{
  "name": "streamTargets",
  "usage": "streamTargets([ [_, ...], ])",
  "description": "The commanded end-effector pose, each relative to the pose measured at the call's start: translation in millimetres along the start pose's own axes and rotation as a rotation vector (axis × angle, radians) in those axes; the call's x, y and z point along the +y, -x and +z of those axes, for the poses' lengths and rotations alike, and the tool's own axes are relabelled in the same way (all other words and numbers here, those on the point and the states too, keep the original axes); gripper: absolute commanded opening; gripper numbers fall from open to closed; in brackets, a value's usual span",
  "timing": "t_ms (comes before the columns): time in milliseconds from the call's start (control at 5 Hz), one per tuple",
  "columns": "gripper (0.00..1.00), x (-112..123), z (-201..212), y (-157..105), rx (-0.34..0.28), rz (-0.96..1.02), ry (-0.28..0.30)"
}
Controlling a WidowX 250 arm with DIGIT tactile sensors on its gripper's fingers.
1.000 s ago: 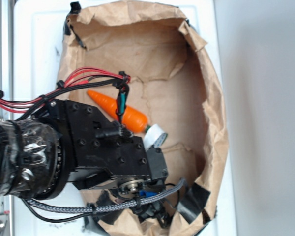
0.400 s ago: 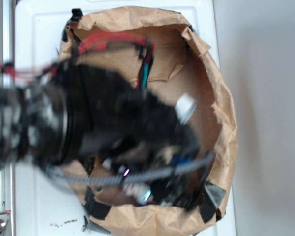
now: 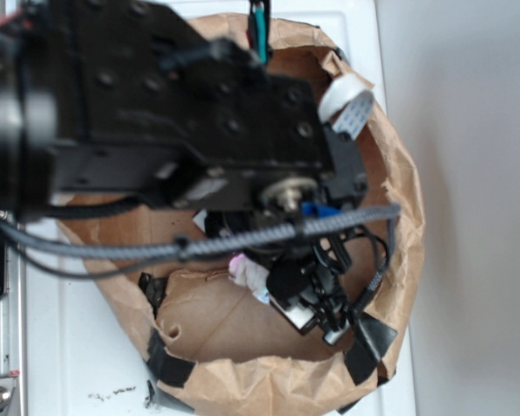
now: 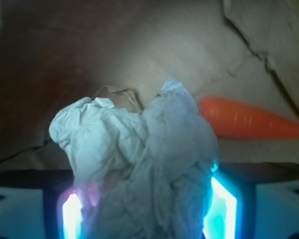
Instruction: Grab the white paper.
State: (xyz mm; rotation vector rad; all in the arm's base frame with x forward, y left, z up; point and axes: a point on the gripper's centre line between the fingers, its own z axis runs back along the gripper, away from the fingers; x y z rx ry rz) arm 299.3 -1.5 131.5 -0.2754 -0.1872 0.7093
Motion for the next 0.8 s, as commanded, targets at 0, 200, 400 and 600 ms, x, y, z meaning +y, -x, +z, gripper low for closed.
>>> streamTargets([
  [0,0.00,21,73,-35,-0.127,-0.236,0.042],
  [200,0.00,22,95,-49,-0.091,-0.219,0.060],
  [400,0.00,27,109,-41,-0.054,-0.253,0.075],
  [600,0.00,27,106,-35,-0.061,-0.242,0.092],
])
